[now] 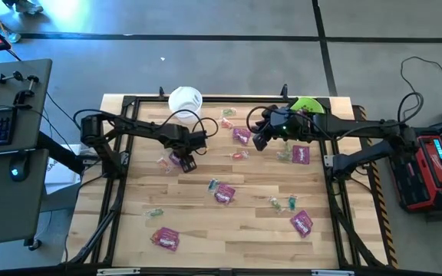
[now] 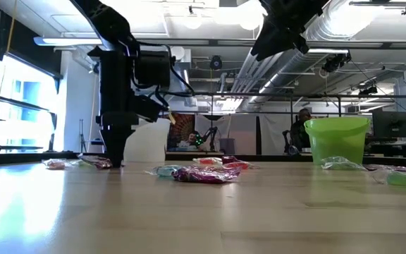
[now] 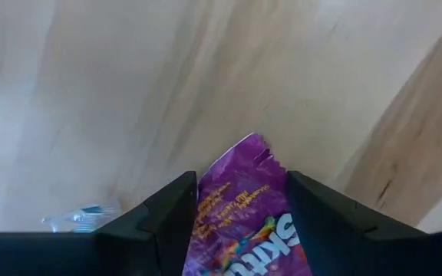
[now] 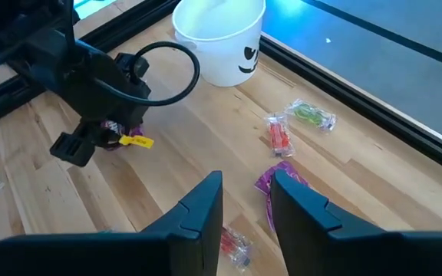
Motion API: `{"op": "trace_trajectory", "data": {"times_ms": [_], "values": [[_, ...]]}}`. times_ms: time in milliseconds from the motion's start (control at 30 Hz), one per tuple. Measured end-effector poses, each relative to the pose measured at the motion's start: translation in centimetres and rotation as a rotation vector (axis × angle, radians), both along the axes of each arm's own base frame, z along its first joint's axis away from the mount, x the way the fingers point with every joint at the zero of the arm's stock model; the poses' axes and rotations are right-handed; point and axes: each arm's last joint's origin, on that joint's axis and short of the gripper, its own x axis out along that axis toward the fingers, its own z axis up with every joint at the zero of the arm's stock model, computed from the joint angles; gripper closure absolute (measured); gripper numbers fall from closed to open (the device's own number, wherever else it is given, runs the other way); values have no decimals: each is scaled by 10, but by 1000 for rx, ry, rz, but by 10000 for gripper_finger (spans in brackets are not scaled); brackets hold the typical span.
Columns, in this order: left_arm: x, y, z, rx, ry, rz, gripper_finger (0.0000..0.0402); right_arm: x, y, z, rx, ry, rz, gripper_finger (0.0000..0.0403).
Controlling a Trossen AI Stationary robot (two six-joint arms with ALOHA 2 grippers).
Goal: Sort candy by brand, put in halloween buckets
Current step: Put the violet candy into the green bucket
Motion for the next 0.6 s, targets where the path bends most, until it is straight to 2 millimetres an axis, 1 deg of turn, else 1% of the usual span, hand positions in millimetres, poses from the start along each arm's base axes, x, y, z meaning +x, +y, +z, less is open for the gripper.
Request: {"op": "trace_trajectory", "data": {"times_ms": [100, 200, 500, 600], "values": [[0, 0, 0, -13, -3, 0, 221, 0, 0, 0, 0, 0, 0, 304], [0, -1, 0, -19, -5, -4, 250, 0, 0, 0, -2, 2, 4, 304], [1, -4, 0, -33, -6, -58, 388, 0, 1, 0, 7, 2, 20, 304], [0, -5, 3, -42, -19, -61, 395, 0, 1, 0, -3, 9, 37, 304]]}}
